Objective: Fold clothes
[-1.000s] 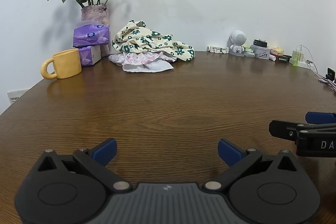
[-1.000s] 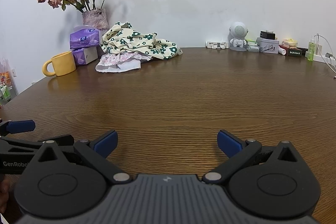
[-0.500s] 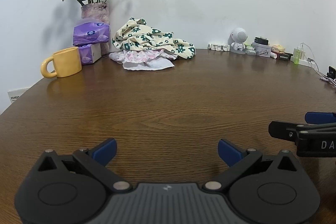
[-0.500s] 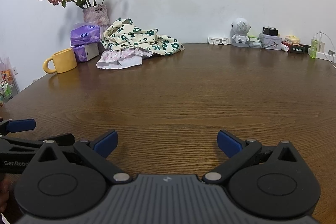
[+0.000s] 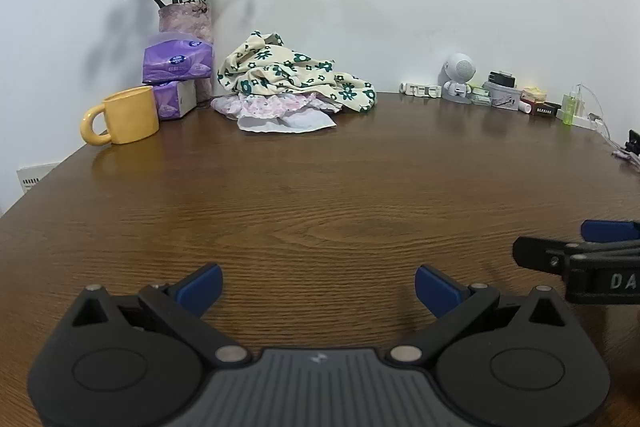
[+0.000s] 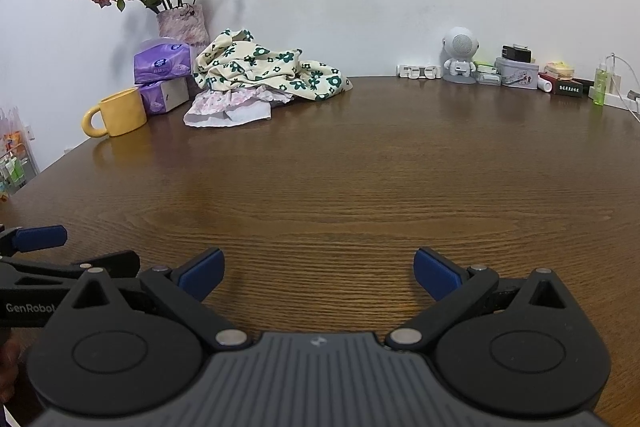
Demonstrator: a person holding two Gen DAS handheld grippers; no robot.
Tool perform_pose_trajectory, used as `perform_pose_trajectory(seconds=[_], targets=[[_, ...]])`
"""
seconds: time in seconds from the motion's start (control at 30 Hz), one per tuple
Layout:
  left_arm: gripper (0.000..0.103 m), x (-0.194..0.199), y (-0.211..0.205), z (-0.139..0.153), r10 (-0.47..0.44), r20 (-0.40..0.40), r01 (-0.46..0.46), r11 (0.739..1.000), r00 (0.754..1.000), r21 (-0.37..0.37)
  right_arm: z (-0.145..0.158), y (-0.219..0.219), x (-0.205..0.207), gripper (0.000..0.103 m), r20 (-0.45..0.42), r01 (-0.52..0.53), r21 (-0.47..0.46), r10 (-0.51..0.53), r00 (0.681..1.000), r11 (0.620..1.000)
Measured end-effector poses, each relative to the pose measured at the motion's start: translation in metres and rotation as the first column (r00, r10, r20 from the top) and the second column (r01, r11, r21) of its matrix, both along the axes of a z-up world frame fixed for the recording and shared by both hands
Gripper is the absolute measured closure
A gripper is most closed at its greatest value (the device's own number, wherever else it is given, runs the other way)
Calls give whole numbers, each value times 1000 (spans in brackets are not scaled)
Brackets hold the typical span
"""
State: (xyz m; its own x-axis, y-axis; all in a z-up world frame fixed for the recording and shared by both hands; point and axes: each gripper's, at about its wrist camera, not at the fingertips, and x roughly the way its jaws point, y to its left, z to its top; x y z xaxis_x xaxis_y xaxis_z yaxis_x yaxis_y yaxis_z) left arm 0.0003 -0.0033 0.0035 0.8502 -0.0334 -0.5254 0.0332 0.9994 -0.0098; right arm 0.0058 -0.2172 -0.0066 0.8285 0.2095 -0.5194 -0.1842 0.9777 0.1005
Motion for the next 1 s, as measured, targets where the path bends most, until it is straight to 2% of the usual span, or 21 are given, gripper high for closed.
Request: perform_pose_trajectory(seconds=[0.2,0.33,0.5,0.67,0.9,1.0], targets=[[0,6,4,18,4,-4,-4,1000,1000,-2,13,1,4,0,1,-40,36,40,999,999],[0,15,13,35,-19,-20,18,998,1000,-57,33,3,12,0,27,-79,20,78,997,997],[0,33,21,66,-22,-1,22,997,1000,-69,65,3,30,0,45,-127,22,126,991,992],[0,61,27,104,-16,34,18,998,999,-59,100,8,61,0,75,-172,30,169,983,985],[0,116,33,160,50,105,-48,999,993,-18,148,31,125,0,120,-199,-76,207,971,977],[0,140,34,175,68,121,-70,998,990,10,165,43,156,0,112,-229,-93,239,964,969]])
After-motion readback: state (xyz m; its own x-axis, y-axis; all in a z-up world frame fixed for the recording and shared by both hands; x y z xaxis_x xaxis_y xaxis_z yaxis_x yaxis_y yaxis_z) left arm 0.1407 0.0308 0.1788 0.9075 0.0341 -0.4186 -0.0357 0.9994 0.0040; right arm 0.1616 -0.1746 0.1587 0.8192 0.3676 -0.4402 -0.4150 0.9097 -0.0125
